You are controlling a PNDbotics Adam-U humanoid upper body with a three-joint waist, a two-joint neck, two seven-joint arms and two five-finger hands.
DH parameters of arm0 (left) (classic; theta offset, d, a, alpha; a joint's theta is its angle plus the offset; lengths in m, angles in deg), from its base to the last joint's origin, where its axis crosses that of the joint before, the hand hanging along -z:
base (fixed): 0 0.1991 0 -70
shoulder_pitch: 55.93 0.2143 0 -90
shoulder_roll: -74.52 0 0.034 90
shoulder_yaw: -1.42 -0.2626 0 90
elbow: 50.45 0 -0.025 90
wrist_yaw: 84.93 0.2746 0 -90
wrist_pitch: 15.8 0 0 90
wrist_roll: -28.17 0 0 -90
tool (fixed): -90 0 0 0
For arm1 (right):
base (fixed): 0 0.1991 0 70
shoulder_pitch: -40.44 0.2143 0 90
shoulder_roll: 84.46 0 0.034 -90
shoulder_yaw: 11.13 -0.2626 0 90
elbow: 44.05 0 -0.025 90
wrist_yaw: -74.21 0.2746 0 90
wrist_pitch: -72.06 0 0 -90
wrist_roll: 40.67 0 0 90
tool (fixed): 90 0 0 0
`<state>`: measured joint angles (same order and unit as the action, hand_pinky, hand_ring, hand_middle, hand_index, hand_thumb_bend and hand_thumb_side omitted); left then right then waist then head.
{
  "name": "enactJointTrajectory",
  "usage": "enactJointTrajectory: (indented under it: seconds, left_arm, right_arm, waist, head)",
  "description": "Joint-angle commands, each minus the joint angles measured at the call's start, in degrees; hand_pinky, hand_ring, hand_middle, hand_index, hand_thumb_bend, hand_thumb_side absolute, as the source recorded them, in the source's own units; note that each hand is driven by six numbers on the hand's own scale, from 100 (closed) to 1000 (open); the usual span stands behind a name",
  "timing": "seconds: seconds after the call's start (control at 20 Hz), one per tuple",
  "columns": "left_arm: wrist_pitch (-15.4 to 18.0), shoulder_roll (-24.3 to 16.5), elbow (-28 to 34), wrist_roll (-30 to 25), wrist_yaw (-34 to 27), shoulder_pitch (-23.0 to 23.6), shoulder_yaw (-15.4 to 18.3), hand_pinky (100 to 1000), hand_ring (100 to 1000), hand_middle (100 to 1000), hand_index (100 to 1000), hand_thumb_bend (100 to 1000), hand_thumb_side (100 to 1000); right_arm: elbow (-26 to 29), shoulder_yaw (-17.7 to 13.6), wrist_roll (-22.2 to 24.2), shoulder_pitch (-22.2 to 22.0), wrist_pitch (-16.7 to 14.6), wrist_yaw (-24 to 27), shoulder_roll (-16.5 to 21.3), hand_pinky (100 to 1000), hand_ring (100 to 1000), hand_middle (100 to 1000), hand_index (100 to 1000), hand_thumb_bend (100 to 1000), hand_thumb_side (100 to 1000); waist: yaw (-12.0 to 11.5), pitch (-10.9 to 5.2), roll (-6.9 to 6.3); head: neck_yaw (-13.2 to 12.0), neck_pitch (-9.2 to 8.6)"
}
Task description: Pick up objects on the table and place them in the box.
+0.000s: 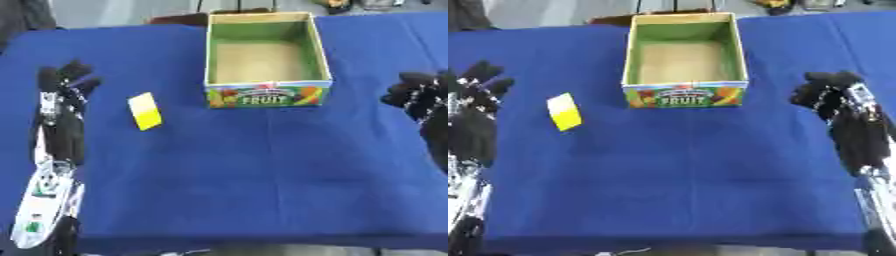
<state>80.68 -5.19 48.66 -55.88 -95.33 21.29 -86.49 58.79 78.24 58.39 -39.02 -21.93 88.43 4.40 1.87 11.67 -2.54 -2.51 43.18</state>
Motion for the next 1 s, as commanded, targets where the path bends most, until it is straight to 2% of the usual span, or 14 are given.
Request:
enactJointTrajectory:
  seconds: [0.05,0.1,0.15,0.3,0.55,0.8,1.0]
  left_arm:
    - [-0.49,-3.52,1.15,-1.69,2.82,-1.24,0.96,963,745,746,840,660,674]
    - [-0.77,-4.14,1.21,-2.32,3.82,-1.36,1.15,963,745,746,840,660,674]
    - [-1.33,-5.76,1.20,-3.55,5.50,-1.60,1.26,961,746,743,836,649,622]
    - [-3.00,-10.71,1.23,-7.61,10.76,-2.57,1.69,933,734,728,831,639,561]
    - [-5.56,-19.86,-0.19,-14.34,22.58,-4.96,1.18,885,735,737,860,629,506]
    - [-5.89,-26.44,-3.44,-24.49,36.39,-9.24,-1.52,818,726,741,887,705,505]
    - [-4.66,-29.98,-7.80,-30.82,43.60,-14.04,-5.30,785,723,741,897,776,512]
  right_arm:
    - [1.53,-0.19,-0.11,0.29,0.01,0.43,1.02,816,673,630,794,100,951]
    - [1.54,-0.19,-0.11,0.29,0.01,0.43,1.01,816,673,630,794,100,951]
    - [1.53,-0.22,-0.14,0.25,0.01,0.41,1.06,816,673,630,794,100,952]
    - [1.50,-0.24,-0.18,0.14,0.02,0.37,1.16,816,673,630,794,100,951]
    - [1.47,-0.23,-0.19,0.01,0.06,0.32,1.23,817,673,629,794,100,952]
    - [1.46,-0.16,-0.14,-0.02,0.10,0.31,1.29,817,674,629,794,100,952]
    - [1.40,-0.06,-0.01,-0.15,0.20,0.28,1.24,817,674,629,794,100,954]
  waist:
    - [0.05,-0.86,0.07]
    - [0.06,-0.85,0.08]
    - [0.06,-0.89,0.04]
    - [0.06,-1.02,-0.07]
    - [0.28,-1.14,-0.27]
    - [0.58,-1.27,-0.38]
    - [0.88,-1.42,-0.52]
  head:
    - [0.14,-0.77]
    - [0.17,-0.80]
    - [0.29,-0.82]
    - [0.39,-0.85]
    - [0.52,-0.98]
    - [0.52,-0.89]
    - [0.48,-0.74]
